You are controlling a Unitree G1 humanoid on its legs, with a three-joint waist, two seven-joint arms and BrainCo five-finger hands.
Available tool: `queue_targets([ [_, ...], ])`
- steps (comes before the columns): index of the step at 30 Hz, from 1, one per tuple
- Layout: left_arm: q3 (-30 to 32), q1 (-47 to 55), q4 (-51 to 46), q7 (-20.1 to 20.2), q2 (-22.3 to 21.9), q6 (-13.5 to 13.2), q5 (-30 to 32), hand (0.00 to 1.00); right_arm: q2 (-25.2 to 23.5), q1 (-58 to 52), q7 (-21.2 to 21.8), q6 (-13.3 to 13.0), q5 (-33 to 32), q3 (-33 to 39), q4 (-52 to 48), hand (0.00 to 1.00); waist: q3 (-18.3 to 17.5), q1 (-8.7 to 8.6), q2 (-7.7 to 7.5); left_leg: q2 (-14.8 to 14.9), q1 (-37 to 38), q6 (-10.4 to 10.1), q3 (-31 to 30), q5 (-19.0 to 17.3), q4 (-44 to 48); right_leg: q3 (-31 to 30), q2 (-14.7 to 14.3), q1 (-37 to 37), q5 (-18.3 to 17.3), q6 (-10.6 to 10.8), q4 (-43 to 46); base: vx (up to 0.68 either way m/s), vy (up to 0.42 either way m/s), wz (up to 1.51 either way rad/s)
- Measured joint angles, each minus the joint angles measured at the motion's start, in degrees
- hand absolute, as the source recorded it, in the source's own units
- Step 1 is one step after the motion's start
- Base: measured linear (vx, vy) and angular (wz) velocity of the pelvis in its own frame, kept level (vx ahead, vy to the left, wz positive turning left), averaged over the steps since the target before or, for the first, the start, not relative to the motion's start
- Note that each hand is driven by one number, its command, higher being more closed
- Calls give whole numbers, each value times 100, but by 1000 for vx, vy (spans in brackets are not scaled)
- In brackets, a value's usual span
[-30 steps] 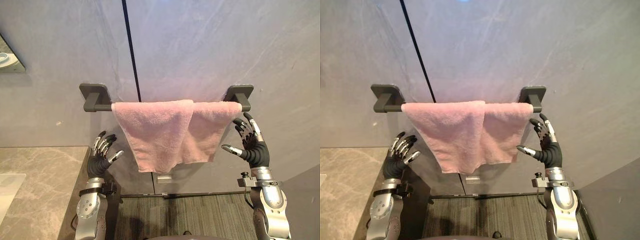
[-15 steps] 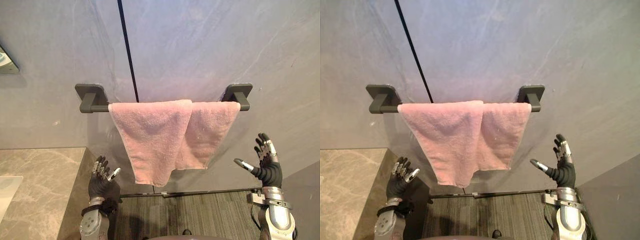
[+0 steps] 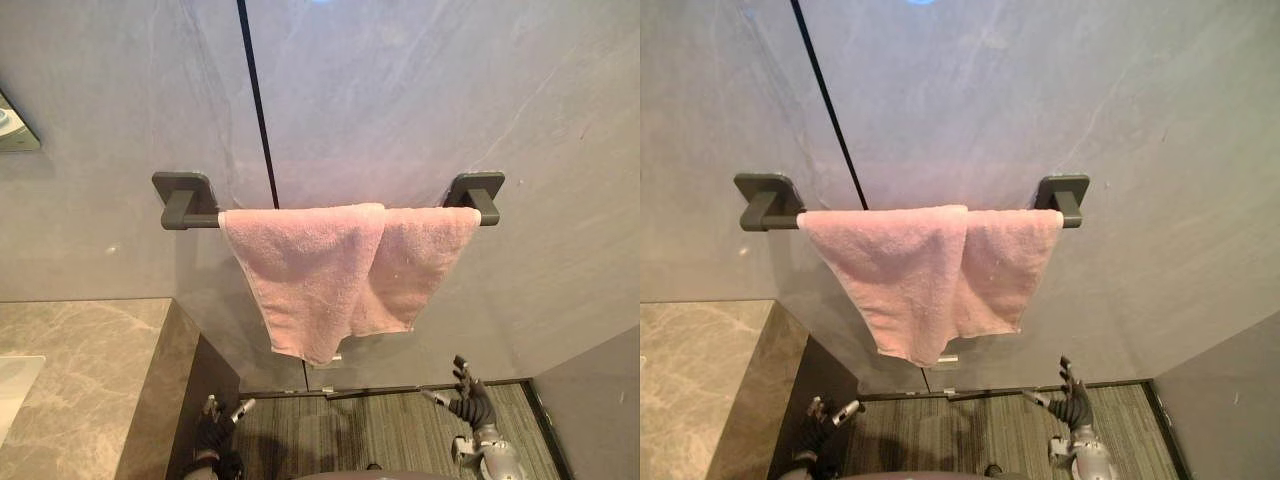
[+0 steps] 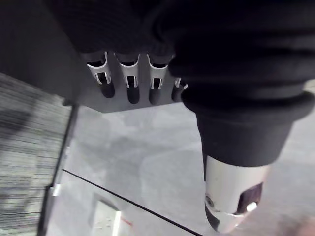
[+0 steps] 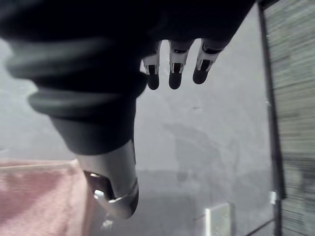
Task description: Organize washtable
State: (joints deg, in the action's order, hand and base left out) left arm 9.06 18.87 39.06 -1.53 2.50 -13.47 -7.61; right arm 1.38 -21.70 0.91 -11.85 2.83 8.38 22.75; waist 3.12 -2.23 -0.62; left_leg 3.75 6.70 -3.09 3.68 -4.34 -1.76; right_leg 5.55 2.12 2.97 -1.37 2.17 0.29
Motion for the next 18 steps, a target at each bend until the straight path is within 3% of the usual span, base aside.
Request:
queue_targets([
  [5,-71,-148,736,0,-1,83,193,0,4,147,-89,120,1,8,1014,0,2,8,3,2,-1,-1,45,2,-3,-64,-3,-35,1,0,27,-13,0,-4],
  [18,-236,-553,1233,-19,40,110,502,0,33,531,-196,230,-28,124,2032,0,14,-8,-7,-9,9,0,26,3,-38,-41,-5,-24,3,2,-35,0,0,0],
])
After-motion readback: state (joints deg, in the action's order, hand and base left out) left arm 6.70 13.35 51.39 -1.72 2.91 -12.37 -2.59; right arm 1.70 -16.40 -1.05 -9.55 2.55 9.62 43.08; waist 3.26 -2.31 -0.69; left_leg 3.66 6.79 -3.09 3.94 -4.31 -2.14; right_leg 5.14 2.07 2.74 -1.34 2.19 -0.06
